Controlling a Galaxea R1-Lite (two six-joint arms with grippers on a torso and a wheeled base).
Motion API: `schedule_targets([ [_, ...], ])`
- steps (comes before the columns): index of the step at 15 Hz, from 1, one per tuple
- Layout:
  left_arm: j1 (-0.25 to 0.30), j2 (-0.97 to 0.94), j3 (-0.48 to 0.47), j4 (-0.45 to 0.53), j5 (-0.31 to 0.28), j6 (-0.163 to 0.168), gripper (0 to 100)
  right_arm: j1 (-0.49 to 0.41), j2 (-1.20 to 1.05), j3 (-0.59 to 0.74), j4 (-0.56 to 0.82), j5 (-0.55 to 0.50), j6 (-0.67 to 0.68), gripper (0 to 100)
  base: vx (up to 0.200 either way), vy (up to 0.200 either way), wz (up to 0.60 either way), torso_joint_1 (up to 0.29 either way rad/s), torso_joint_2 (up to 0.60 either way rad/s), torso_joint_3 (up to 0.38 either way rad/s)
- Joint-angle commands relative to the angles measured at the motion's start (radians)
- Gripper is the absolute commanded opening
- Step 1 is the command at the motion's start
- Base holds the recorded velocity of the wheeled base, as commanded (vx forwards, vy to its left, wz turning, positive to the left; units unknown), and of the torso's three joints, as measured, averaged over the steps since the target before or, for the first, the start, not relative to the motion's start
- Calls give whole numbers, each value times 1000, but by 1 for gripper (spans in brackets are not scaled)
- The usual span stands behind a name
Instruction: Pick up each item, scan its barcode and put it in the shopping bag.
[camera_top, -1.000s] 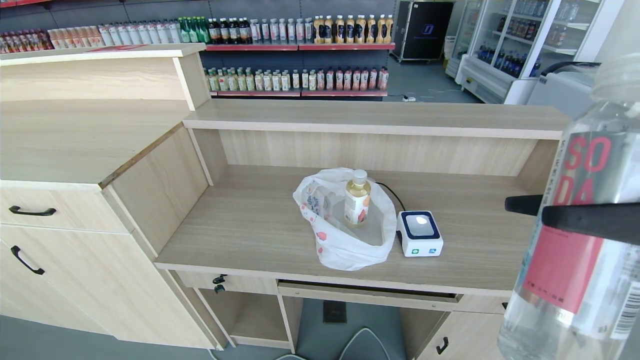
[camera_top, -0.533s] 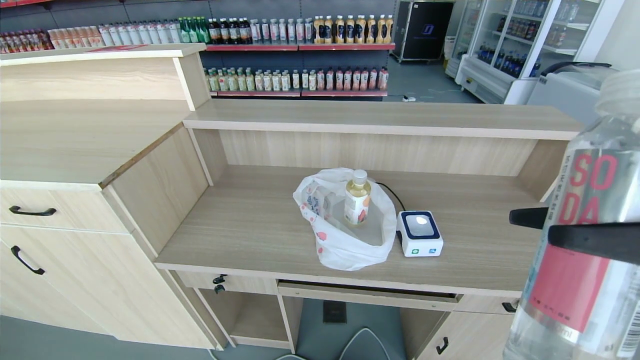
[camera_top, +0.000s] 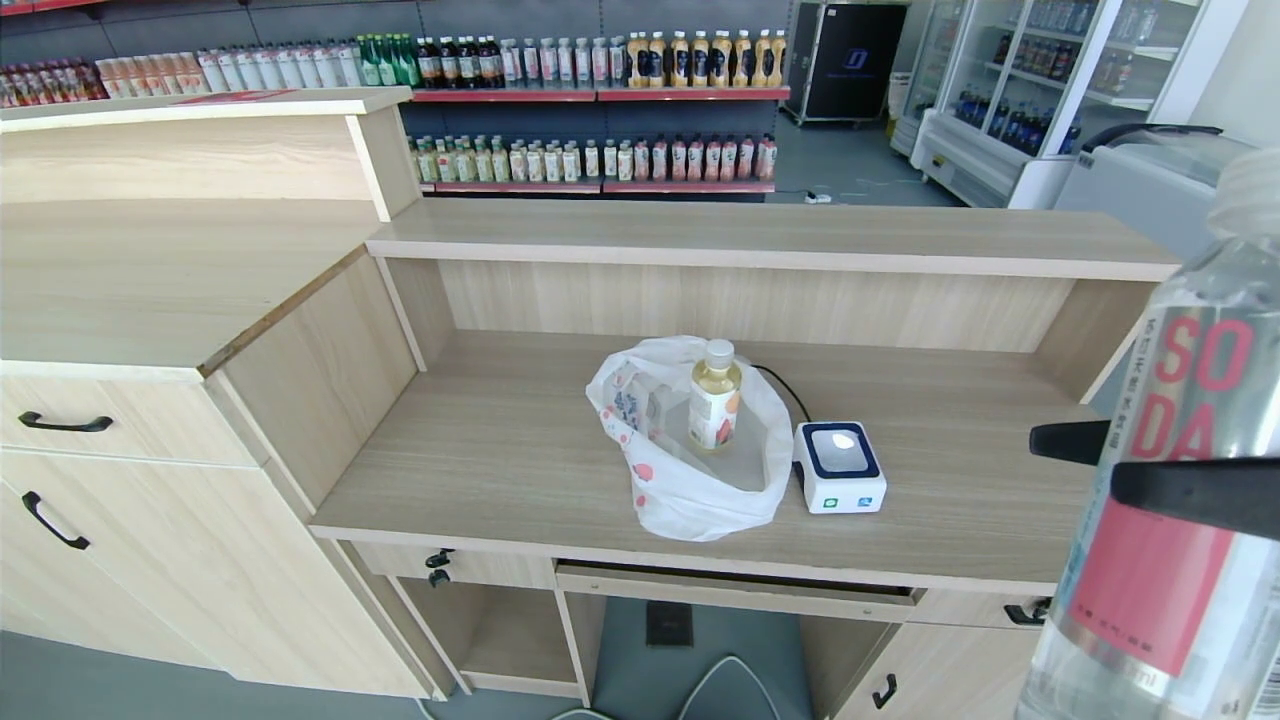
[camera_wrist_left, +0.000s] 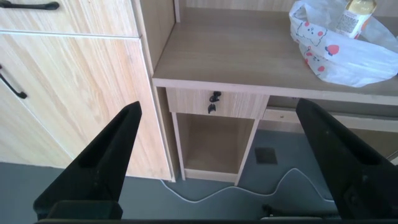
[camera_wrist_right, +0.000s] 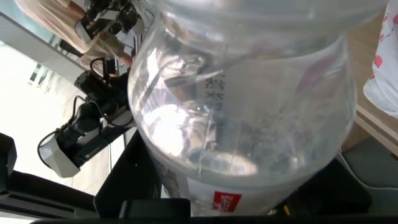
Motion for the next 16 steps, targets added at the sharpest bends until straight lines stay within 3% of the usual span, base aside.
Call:
schedule_targets([
  [1,0,0,0,0,0,0,100,0,6,-6,0,0,0,0,0,0,0,0,0,0],
  [10,0,0,0,0,0,0,100,-7,13,-9,-3,-6,-1,0,0,0,0,0,0,0],
  [12,0,0,0,0,-1,0,100,-58,50,-18,-11,-25,-64,0,0,0,0,0,0,0],
  [13,0,0,0,1,0,0,100,-112,93,-20,-14,-78,-161,0,0,0,0,0,0,0],
  [14,0,0,0,1,0,0,100,-265,171,-8,-43,-166,-406,0,0,0,0,0,0,0],
  [16,0,0,0,0,0,0,100,-462,274,43,-178,-176,-702,0,0,0,0,0,0,0],
])
